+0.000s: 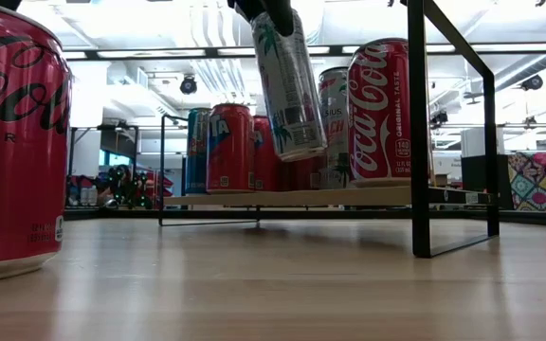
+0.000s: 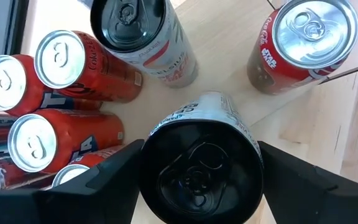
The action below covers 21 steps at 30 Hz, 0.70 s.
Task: Place canned beverage on shelf
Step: Put the pink soda can on the shelf aligned with the pink soda can on the shelf
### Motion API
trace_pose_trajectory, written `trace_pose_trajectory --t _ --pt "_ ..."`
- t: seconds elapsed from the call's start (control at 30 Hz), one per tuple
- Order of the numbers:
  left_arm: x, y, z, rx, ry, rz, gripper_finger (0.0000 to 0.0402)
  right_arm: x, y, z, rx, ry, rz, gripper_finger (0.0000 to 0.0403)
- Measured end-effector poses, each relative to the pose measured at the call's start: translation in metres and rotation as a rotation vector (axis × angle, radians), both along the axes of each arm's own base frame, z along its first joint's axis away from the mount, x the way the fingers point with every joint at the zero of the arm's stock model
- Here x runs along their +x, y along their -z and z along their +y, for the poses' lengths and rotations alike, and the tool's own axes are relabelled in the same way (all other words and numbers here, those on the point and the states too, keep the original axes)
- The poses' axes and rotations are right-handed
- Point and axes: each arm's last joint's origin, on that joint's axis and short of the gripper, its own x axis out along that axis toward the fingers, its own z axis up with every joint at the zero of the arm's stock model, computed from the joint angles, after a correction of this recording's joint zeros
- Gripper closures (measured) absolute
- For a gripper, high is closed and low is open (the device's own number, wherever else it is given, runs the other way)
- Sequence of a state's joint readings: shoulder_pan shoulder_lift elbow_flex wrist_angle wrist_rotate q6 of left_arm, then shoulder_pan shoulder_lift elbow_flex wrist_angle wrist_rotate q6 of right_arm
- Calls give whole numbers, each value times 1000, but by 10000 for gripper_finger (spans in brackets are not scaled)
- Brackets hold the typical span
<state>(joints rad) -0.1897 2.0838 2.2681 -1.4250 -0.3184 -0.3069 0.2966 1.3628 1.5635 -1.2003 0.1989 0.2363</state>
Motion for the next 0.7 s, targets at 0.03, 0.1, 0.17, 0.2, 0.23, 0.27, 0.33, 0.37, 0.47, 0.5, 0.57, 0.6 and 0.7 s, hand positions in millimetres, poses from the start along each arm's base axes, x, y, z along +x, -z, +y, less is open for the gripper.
trace_pose_trajectory --t 0.03,0.1,0.17,0.2,0.23,0.27,0.33,0.37,0.47,0.5,0.57,0.6,0.7 --pt "0 0 0 -6 1 1 135 0 0 0 0 0 0 394" --pt "0 0 0 -24 0 0 135 0 0 0 0 0 1 394" --pt "1 0 -1 -28 -6 -6 135 0 0 0 4 -3 4 394" --pt "1 0 -1 -29 -8 -9 135 0 0 0 12 -7 6 394" --pt "1 0 -1 -30 -10 -11 135 0 0 0 14 -9 7 394" --pt "1 0 -1 -31 -12 -10 135 0 0 0 15 -10 8 394" --pt "1 1 -1 -32 -15 -9 135 0 0 0 16 -10 9 394" --pt "2 1 -1 -31 -16 -8 135 -1 0 0 17 -11 12 394" --pt "3 4 -1 -31 -13 1 135 -1 1 0 16 -12 16 394" --pt "3 5 0 -29 -9 5 135 -1 1 0 16 -12 17 394" --pt "3 6 1 -28 -10 8 135 -2 1 0 14 -11 22 394" --pt "3 6 1 -27 -11 9 135 -2 1 0 14 -11 23 394" --pt "3 7 3 -32 -10 15 135 -2 1 0 14 -11 24 394"
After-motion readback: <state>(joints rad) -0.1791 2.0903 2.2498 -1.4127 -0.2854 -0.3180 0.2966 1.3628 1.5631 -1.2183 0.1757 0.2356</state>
